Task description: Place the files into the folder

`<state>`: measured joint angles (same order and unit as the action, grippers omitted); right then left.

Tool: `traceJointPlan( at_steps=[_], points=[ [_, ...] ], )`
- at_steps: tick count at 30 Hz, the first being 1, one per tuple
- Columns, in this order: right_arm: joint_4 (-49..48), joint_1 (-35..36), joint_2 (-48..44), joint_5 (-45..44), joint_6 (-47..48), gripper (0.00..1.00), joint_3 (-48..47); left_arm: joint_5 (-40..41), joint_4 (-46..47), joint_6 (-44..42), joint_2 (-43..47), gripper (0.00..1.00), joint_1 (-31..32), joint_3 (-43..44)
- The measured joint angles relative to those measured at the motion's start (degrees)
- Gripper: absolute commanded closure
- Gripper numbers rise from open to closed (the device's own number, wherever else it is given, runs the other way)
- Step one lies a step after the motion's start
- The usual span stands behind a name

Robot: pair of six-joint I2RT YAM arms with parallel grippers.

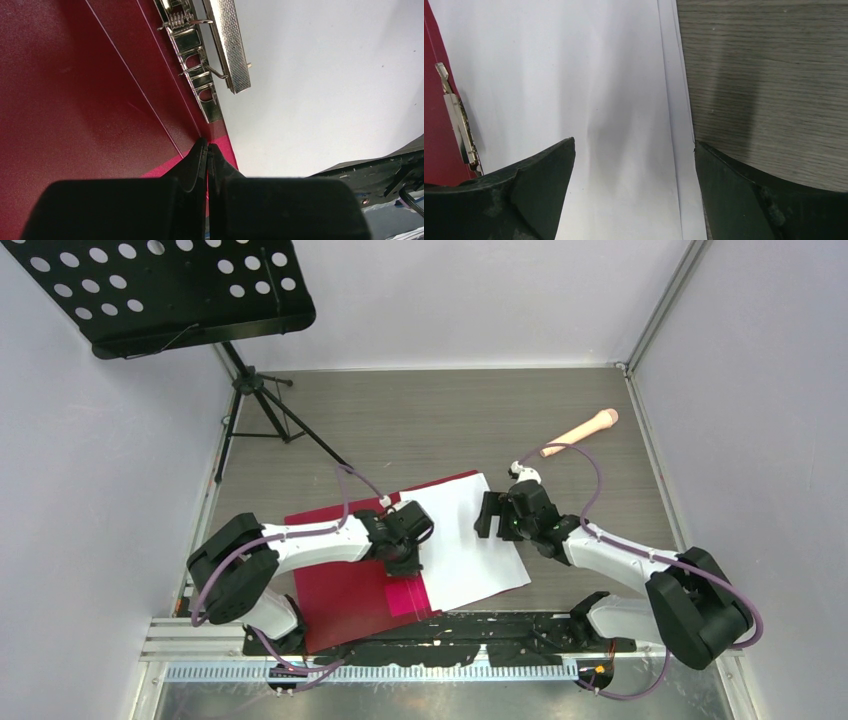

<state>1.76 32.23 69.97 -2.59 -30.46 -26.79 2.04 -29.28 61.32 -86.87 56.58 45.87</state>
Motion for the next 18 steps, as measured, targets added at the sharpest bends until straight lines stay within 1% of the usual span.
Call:
traceJointPlan(
  at_steps=[7, 14, 18],
  points=[
    [-0.15, 0.0, -1.05, -2.75, 0.17, 0.05, 1.27, -0.22, 0.31, -0.22, -0.24, 1.0, 0.0, 0.11],
    [-3.52, 0.13, -0.31, -1.68, -0.7, 0.05, 2.21, -0.44, 0.5, -0.24, -0.31, 1.0, -0.04, 0.11],
    [-4.44, 1.66, -0.33, -1.36, -1.95, 0.05, 2.49, -0.63, 0.74, -0.24, -0.46, 1.0, -0.07, 0.11]
  ],
)
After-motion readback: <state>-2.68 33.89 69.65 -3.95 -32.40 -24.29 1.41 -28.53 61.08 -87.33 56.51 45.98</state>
